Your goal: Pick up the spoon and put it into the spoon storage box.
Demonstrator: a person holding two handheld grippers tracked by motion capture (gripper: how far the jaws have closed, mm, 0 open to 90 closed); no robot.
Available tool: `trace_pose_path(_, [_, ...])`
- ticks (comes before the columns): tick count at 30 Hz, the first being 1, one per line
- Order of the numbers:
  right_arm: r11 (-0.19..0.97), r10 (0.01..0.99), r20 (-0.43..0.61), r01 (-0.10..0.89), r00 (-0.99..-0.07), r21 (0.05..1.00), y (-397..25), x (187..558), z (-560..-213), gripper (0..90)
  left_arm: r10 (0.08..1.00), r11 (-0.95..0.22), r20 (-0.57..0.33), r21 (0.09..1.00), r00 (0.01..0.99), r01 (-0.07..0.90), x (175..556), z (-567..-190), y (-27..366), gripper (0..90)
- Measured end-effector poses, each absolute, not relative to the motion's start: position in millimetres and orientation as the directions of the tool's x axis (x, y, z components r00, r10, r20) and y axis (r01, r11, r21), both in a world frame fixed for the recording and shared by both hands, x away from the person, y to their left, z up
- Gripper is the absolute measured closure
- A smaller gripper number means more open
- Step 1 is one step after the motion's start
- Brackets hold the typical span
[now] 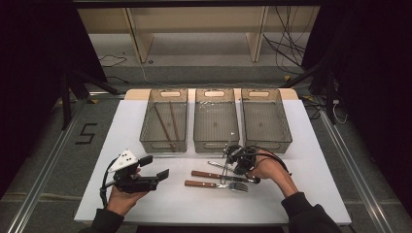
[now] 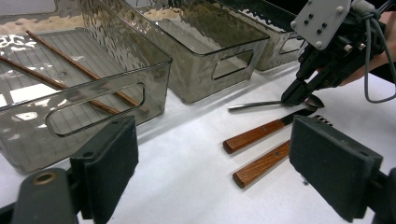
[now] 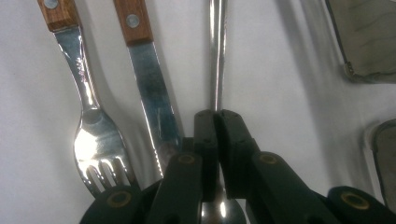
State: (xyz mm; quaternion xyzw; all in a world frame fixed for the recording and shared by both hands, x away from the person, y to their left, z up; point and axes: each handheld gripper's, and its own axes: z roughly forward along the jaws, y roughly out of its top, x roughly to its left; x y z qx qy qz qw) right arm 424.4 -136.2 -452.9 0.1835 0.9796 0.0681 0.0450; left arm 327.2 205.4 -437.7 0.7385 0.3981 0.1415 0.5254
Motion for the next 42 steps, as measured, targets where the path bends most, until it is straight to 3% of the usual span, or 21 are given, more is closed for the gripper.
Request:
trace_pose_path(12, [0.894,0.386,-0.046,0.362,-0.921,0.264,-145.1,420.4,-433.2,86.7,0.736,-0.126,-0.214,0.889,0.642,0.441,327.3,-437.6,207.0,15.6])
trace_pose_path(20, [0.846,0.398,-0.016,0.36,-0.917,0.392,-151.4,419.1,-407.1,86.8,0.738,-0.122,-0.215,0.89,0.64,0.44,326.9,-437.1,207.3,15.6])
trace_pose_path(32, [0.704,0.501,0.041,0.435,-0.864,0.561,-161.9,433.9,-377.0,86.7,0.74,-0.113,-0.216,0.893,0.637,0.435,326.6,-436.5,207.8,15.6])
trace_pose_path(42, [0.594,0.578,0.066,0.475,-0.814,0.649,-158.9,454.5,-355.7,86.7,0.742,-0.111,-0.211,0.897,0.636,0.427,325.8,-435.7,210.6,15.6])
